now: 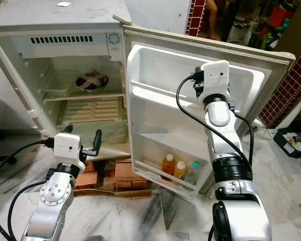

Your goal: Restocking fridge

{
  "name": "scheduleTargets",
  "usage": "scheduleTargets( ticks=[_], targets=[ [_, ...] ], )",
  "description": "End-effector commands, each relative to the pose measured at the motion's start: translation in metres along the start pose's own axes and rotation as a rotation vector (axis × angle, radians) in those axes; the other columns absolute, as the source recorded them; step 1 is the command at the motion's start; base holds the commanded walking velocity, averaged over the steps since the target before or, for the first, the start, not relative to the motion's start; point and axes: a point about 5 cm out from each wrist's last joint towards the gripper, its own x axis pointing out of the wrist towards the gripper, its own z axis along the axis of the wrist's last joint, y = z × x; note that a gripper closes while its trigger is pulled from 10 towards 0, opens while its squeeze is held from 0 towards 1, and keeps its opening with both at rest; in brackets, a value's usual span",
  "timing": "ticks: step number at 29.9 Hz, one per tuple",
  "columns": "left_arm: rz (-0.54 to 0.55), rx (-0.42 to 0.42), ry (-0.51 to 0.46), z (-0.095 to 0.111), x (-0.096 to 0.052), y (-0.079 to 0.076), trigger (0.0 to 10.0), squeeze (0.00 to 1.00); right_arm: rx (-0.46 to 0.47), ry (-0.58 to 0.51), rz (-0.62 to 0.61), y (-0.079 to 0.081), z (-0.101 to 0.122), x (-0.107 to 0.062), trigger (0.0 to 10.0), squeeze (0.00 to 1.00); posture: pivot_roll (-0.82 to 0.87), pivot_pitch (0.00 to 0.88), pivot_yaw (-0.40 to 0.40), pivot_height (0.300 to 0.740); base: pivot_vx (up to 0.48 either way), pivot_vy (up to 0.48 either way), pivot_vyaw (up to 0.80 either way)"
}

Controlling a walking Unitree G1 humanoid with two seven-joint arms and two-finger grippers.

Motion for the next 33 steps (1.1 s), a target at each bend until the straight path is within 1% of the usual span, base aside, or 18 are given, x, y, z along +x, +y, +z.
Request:
scheduleTargets(
  ticks=[1, 2, 5, 6, 7, 9, 10, 11, 13, 15, 17, 22, 23, 26, 27, 28, 33],
  targets=[
    [-0.002, 0.004, 0.010, -0.001, 0.000, 0.000, 10.0, 0.00, -0.004, -0.002, -0.041, -0.007, 0.001, 0.002, 10.0, 1.00, 0.11, 0.000, -0.055, 0.740, 0.000, 0.000, 0.00],
    [-0.002, 0.005, 0.010, -0.001, 0.001, 0.000, 10.0, 0.00, 0.000, -0.060, -0.071, -0.012, 0.011, 0.004, 10.0, 1.00, 0.11, 0.000, -0.054, 0.740, 0.000, 0.000, 0.00],
    [-0.002, 0.007, 0.010, -0.001, 0.002, 0.001, 10.0, 0.00, 0.006, -0.120, -0.094, -0.016, 0.021, 0.005, 10.0, 1.00, 0.11, 0.000, -0.053, 0.740, 0.000, 0.000, 0.00],
    [-0.002, 0.007, 0.010, -0.001, 0.002, 0.001, 10.0, 0.00, 0.018, -0.147, -0.102, -0.018, 0.026, 0.006, 10.0, 1.00, 0.11, 0.000, -0.053, 0.740, 0.000, 0.000, 0.00],
    [-0.003, 0.009, 0.011, -0.001, 0.002, 0.001, 10.0, 0.00, 0.037, -0.203, -0.110, -0.020, 0.036, 0.006, 10.0, 1.00, 0.11, 0.000, -0.053, 0.740, 0.000, 0.000, 0.00],
    [-0.003, 0.009, 0.012, -0.001, 0.002, 0.001, 10.0, 0.00, 0.050, -0.241, -0.108, -0.020, 0.043, 0.007, 10.0, 1.00, 0.11, 0.000, -0.054, 0.740, 0.000, 0.000, 0.00],
    [-0.001, 0.009, 0.013, -0.001, 0.001, 0.001, 10.0, 0.00, 0.081, -0.282, -0.110, -0.021, 0.052, 0.007, 10.0, 1.00, 0.11, 0.000, -0.055, 0.740, 0.000, 0.000, 0.00],
    [0.000, 0.009, 0.014, -0.001, 0.001, 0.001, 10.0, 0.00, 0.092, -0.303, -0.110, -0.021, 0.057, 0.007, 10.0, 1.00, 0.11, 0.000, -0.055, 0.740, 0.000, 0.000, 0.00],
    [0.002, 0.010, 0.015, -0.001, 0.001, 0.001, 10.0, 0.00, 0.091, -0.314, -0.110, -0.020, 0.059, 0.007, 10.0, 1.00, 0.11, 0.000, -0.054, 0.740, 0.000, 0.000, 0.00],
    [0.021, 0.020, 0.030, -0.003, 0.002, 0.001, 10.0, 0.00, 0.094, -0.356, -0.104, -0.018, 0.069, 0.006, 10.0, 1.00, 0.11, 0.000, -0.055, 0.740, 0.000, 0.000, 0.00],
    [0.028, 0.025, 0.038, -0.004, 0.003, 0.001, 10.0, 0.00, 0.082, -0.389, -0.086, -0.013, 0.075, 0.003, 10.0, 1.00, 0.11, 0.000, -0.055, 0.740, 0.000, 0.000, 0.00],
    [0.037, 0.032, 0.044, -0.004, 0.005, 0.000, 10.0, 0.00, 0.105, -0.403, -0.061, -0.004, 0.074, -0.004, 10.0, 1.00, 0.10, 0.000, -0.052, 0.740, 0.000, 0.000, 0.00],
    [0.038, 0.039, 0.053, -0.006, 0.005, -0.001, 10.0, 0.00, 0.104, -0.400, -0.046, -0.001, 0.072, -0.007, 10.0, 1.00, 0.10, 0.000, -0.052, 0.740, 0.000, 0.000, 0.00],
    [0.040, 0.041, 0.056, -0.006, 0.006, -0.001, 10.0, 0.00, 0.109, -0.396, -0.029, 0.002, 0.071, -0.008, 10.0, 1.00, 0.10, 0.000, -0.051, 0.740, -0.175, 0.000, 0.00],
    [0.039, 0.040, 0.055, -0.006, 0.006, -0.001, 10.0, 0.00, 0.112, -0.398, -0.019, 0.004, 0.071, -0.009, 10.0, 0.64, 0.10, 0.000, -0.050, 0.740, -0.274, 0.000, 0.00],
    [0.039, 0.040, 0.055, -0.006, 0.006, -0.001, 10.0, 0.00, 0.114, -0.401, -0.013, 0.004, 0.071, -0.009, 10.0, 0.00, 0.10, 0.000, -0.050, 0.740, -0.270, 0.000, 0.00],
    [0.048, 0.044, 0.052, -0.005, 0.008, 0.000, 10.0, 0.00, 0.106, -0.405, 0.003, 0.006, 0.072, -0.009, 10.0, 0.00, 0.10, 0.000, -0.055, 0.740, -0.267, 0.000, 0.00]
  ],
)
